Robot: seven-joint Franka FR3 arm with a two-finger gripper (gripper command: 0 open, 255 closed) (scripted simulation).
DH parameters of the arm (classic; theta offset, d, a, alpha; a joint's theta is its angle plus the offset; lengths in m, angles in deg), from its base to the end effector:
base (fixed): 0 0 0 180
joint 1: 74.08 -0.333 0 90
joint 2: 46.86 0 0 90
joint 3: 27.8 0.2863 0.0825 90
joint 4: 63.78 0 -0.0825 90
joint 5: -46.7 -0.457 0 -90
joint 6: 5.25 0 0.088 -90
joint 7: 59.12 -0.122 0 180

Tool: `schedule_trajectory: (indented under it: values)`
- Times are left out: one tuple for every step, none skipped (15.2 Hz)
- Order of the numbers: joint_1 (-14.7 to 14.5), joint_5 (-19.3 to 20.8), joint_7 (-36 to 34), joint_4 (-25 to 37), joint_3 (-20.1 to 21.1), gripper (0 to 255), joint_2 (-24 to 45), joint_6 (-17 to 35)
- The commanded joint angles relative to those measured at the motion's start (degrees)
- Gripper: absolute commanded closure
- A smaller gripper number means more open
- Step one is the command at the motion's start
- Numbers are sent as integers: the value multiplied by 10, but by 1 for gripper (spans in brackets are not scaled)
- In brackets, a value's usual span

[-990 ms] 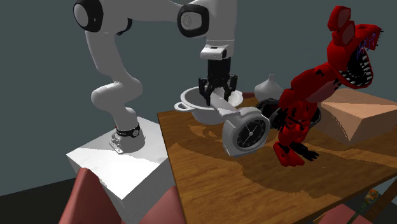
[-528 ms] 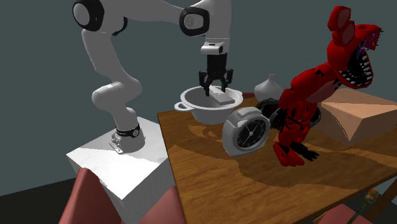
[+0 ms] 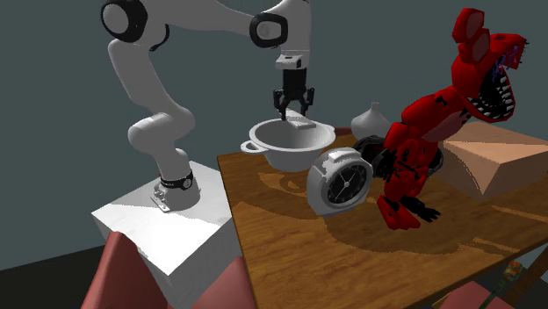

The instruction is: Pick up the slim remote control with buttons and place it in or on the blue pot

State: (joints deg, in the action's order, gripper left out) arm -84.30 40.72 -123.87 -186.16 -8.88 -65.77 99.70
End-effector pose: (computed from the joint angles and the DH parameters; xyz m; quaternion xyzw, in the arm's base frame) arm 0.4665 0.2782 0.4743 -0.9454 0.3260 -0.0052 0.0023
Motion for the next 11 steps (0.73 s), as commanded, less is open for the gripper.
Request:
schedule_trajectory:
  values:
    - [-11, -6, -29, 3, 19, 255, 1, 0]
    - [-16, -8, -42, 5, 29, 255, 1, -1]
    - [-21, -11, -56, 7, 38, 255, 2, -1]
    - [-24, -12, -64, 8, 44, 255, 2, -2]
    - [-24, -13, -64, 1, 44, 255, 3, 6]
    - [-24, -13, -64, -6, 45, 255, 4, 14]
    - [-25, -13, -64, -13, 46, 255, 4, 22]
    - [-25, -13, -64, -20, 47, 255, 5, 29]
    - [-25, -13, -64, -27, 47, 255, 6, 37]
    - [-25, -14, -64, -34, 48, 255, 7, 45]
    - [-25, -14, -64, -40, 49, 255, 9, 53]
